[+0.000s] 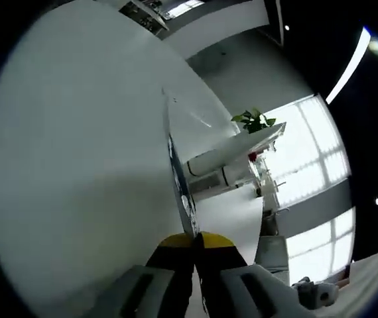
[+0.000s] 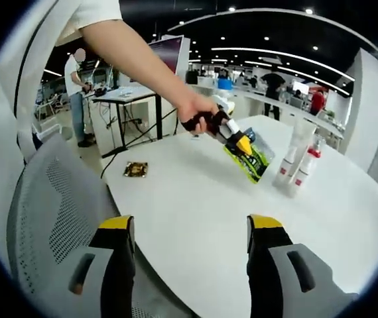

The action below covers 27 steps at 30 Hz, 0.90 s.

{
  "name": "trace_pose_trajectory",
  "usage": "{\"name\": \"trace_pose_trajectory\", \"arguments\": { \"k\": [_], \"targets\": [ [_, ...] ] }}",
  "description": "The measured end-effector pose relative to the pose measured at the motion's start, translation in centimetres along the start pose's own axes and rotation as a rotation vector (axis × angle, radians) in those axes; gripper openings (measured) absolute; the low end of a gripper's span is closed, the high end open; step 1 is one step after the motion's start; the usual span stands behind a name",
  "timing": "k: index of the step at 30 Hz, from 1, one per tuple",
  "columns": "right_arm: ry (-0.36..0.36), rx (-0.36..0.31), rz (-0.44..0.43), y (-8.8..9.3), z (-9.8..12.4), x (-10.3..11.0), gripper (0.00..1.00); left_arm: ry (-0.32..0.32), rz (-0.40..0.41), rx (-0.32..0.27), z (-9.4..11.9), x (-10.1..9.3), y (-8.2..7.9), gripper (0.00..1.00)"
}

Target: Arrange the skincare products in the storage area until every visible bottle or jar stands upright without overlapping.

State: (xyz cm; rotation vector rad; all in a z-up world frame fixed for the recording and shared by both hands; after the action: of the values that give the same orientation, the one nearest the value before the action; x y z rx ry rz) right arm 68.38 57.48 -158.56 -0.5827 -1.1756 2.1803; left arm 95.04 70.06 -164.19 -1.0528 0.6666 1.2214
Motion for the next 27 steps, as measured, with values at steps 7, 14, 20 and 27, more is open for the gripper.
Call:
{"name": "trace_pose_trajectory", "arguments": {
  "k": [7,14,20,27],
  "targets": [
    [0.0,0.001,0.001,0.0,0.0,-0.1,0.63,-0.016,0.0,0.036,-0.9,0.8,-0.9,0.02],
    [-0.005,0.01,0.001,0.2,0.0,0.0,0.62,-0.005,0.017,0.034,-2.0,1.1,-1.9,0.02],
    [-0.001,0.01,-0.006,0.2,0.0,-0.2,0.61,-0.016,0.031,0.048,-3.0,1.7,-2.5,0.02],
    [0.002,0.008,-0.011,0.1,0.0,-0.3,0.6,-0.06,0.013,0.078,-3.8,2.3,-2.9,0.02]
  ]
}}
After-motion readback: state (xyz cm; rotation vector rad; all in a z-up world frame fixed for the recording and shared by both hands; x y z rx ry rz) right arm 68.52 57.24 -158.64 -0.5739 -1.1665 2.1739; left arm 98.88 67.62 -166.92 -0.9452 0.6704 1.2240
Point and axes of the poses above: the point that each gripper's makers call its tool centre point, and the gripper's own axes: z roughly backward along the fingers, x roughly to its left, y roughly out of its underside, the point moved 5 cm from there along z, roughly backward along the fingers, and after that the axes turned 4 degrees about y, right-handed, at the moved point
